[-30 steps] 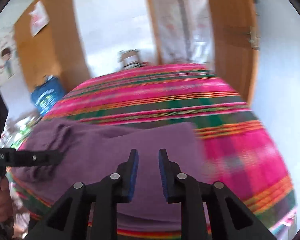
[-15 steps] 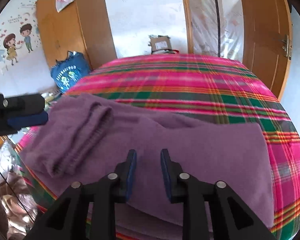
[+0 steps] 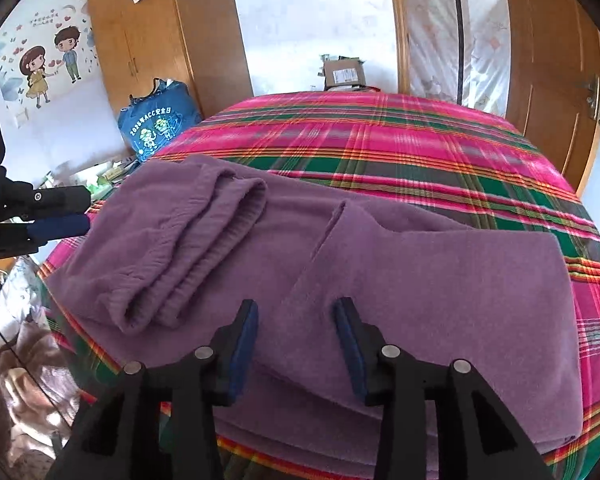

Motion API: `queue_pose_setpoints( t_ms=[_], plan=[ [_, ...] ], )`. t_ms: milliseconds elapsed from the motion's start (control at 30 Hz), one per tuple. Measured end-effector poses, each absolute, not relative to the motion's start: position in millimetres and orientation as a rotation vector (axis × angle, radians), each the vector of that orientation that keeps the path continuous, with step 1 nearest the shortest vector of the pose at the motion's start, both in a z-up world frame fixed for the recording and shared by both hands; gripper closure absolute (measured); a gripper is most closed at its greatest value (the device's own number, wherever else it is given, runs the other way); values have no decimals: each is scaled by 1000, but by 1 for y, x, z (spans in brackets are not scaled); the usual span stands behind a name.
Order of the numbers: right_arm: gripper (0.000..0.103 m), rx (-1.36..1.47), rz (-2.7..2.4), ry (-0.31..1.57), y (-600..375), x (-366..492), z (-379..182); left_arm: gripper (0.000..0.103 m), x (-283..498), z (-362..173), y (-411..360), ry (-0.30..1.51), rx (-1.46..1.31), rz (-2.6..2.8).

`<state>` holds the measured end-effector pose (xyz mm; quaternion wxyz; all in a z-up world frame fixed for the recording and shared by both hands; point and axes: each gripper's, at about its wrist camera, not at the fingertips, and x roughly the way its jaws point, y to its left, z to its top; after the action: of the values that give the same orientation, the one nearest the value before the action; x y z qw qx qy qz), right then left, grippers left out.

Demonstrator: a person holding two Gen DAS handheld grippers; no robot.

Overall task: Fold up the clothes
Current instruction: 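Move the right gripper to the ribbed waistband while the left gripper withdraws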

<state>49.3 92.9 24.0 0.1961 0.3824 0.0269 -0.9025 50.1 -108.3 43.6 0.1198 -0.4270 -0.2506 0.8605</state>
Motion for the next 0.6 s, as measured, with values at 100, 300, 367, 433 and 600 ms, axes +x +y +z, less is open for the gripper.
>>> queue_pose_setpoints(
  t_ms=[100, 300, 367, 433, 600],
  plan=[
    [68, 1072, -2550, 110, 91, 52, 25, 58, 50, 39, -120, -747, -1266, 2529],
    [93, 1038, -2571, 132, 90, 60, 37, 58, 50, 29, -145, -803, -1302, 2557],
    [92, 1067, -2552, 167, 86, 59, 33, 58, 51, 25, -154, -823, -1312, 2566],
    [91, 1088, -2542, 186, 83, 58, 29, 58, 51, 22, -163, -842, -1319, 2574],
    [84, 1026, -2510, 120, 77, 67, 49, 58, 57, 14, -185, -883, -1346, 2604]
  ],
)
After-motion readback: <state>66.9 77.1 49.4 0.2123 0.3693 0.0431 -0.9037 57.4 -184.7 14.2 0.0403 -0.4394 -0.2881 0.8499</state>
